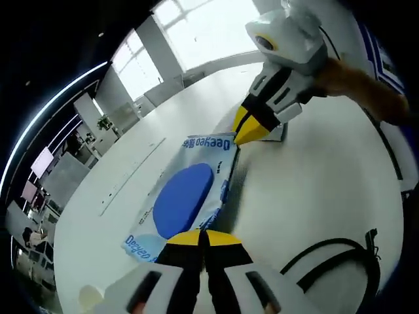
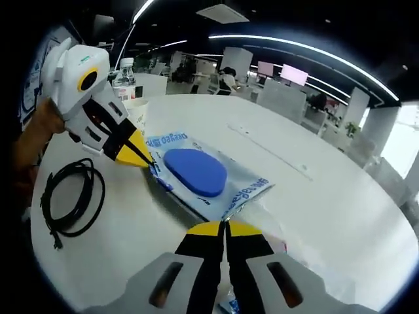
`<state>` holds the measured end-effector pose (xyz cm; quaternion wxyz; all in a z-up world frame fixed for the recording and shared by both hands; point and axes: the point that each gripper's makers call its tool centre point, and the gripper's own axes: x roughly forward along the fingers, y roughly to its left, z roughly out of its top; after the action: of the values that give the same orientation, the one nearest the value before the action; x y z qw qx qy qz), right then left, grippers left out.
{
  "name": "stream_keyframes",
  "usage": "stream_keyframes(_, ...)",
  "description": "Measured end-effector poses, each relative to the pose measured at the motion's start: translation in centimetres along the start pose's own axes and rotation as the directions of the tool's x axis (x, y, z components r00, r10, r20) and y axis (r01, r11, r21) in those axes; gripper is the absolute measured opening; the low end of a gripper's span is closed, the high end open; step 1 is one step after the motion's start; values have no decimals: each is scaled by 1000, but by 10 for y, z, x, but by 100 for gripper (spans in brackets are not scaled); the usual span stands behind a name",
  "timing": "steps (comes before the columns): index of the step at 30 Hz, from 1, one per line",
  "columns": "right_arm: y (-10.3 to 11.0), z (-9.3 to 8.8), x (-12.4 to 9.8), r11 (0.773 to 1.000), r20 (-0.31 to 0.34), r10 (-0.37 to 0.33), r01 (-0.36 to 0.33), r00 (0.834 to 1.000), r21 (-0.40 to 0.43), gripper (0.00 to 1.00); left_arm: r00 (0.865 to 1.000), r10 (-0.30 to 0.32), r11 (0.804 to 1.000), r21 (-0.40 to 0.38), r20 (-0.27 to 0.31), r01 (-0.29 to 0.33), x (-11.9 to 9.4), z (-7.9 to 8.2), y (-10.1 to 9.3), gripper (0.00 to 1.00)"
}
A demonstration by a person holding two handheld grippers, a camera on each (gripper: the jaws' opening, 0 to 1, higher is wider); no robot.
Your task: Arrange the tabletop items into an orderly group along one side of the table until the central work area is clear of visible clutter.
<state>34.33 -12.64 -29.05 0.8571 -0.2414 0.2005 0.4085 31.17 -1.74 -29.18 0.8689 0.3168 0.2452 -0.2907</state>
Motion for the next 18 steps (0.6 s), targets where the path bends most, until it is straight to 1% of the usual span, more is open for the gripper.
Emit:
stream_keyframes(7, -1, 9, -3, 1000, 40, -19, 19, 999, -17, 0, 999, 30, 999, 21, 13, -31, -8, 5, 4, 0)
stream_keyframes(13, -1, 13, -7, 999, 62, -33, 34, 998, -23, 0, 999, 37, 999, 27, 25, -38, -11, 11, 9, 0)
stream_keyframes(16, 2, 18, -12, 999, 75, -35, 38, 997, -29, 0, 999, 42, 999, 32, 30, -43, -14, 13, 9, 0)
stream_keyframes(18, -2, 24, -13, 998, 89, -47, 50, 995, -37, 0, 998, 47, 998, 35, 36, -48, -17, 15, 9, 0)
